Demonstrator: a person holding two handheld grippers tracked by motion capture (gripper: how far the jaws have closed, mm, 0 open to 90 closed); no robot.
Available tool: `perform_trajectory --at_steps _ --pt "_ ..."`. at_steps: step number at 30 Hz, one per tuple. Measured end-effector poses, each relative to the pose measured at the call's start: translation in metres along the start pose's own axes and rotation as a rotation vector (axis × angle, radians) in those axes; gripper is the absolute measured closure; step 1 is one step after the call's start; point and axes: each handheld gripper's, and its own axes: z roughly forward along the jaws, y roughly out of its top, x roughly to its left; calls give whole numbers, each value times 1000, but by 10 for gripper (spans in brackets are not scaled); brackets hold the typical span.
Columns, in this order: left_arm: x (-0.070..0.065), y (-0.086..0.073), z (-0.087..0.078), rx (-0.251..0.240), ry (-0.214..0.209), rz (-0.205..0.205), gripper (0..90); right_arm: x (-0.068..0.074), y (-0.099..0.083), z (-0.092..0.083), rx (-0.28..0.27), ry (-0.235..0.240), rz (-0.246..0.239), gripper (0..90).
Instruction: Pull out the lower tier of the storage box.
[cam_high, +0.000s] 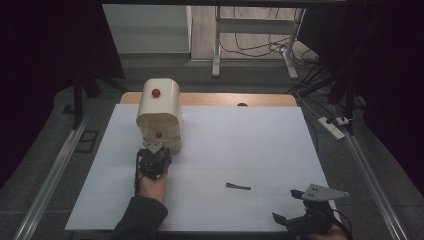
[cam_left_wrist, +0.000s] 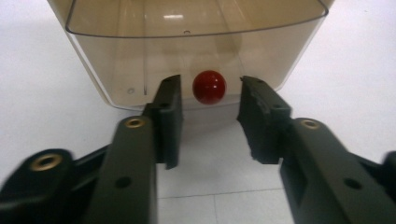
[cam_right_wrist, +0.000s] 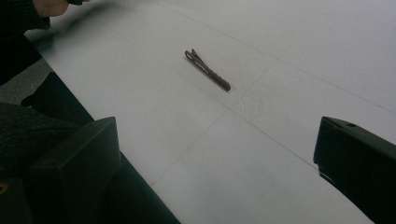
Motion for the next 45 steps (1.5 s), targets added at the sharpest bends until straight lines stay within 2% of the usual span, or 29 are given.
perform_trajectory --at_steps 3,6,10,13,19,28,36,45 --pt "-2 2 1 7 10 -17 642 0 0 0 0 2 -2 0" --pt "-4 2 3 18 35 -15 663 0 0 0 1 7 -3 0" --pt "-4 1 4 13 36 -22 709 0 0 0 -3 7 -3 0" --pt "-5 1 4 17 41 -13 739 0 0 0 -3 9 -4 0" --pt "-4 2 2 39 41 9 743 0 0 0 -4 9 -4 0" --pt "-7 -4 -6 44 49 39 743 0 0 0 -1 4 -6 0" --pt "-7 -9 -14 51 39 52 743 1 0 0 0 3 -5 0" --pt "-6 -16 -22 52 15 45 743 1 0 0 -1 1 -6 0"
